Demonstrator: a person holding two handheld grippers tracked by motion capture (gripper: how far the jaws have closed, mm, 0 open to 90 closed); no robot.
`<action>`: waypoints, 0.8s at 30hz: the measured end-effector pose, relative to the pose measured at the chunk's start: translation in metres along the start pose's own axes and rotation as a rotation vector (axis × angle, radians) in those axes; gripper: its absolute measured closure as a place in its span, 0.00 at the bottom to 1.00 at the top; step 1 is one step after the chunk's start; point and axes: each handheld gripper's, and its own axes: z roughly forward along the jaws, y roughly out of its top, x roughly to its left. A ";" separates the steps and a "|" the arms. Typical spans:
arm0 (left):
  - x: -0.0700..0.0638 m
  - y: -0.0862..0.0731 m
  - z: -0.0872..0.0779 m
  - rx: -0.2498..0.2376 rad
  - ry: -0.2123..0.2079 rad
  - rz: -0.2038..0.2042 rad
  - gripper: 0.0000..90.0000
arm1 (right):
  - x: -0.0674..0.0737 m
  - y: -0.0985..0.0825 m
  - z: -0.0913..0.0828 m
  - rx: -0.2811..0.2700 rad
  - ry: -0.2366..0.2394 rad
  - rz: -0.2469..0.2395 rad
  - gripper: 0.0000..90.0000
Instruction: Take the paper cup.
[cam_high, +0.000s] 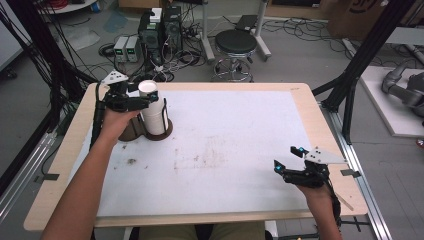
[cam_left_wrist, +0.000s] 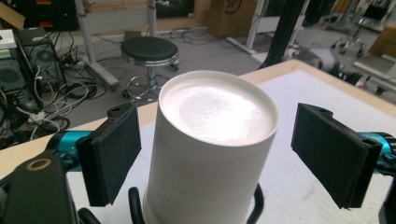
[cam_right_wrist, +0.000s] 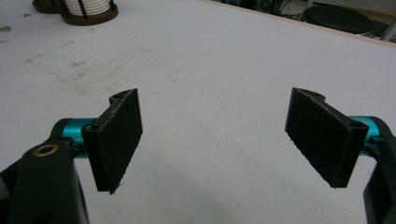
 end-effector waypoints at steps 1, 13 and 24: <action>0.000 0.000 0.003 0.009 0.009 0.001 0.18 | 0.000 0.000 0.000 0.000 -0.002 -0.002 0.21; -0.003 0.002 0.011 0.041 0.032 0.014 0.34 | -0.002 -0.001 -0.002 -0.002 -0.005 0.003 0.21; -0.002 0.023 -0.014 -0.089 0.009 -0.032 0.36 | -0.001 0.000 -0.001 -0.002 -0.002 -0.002 0.21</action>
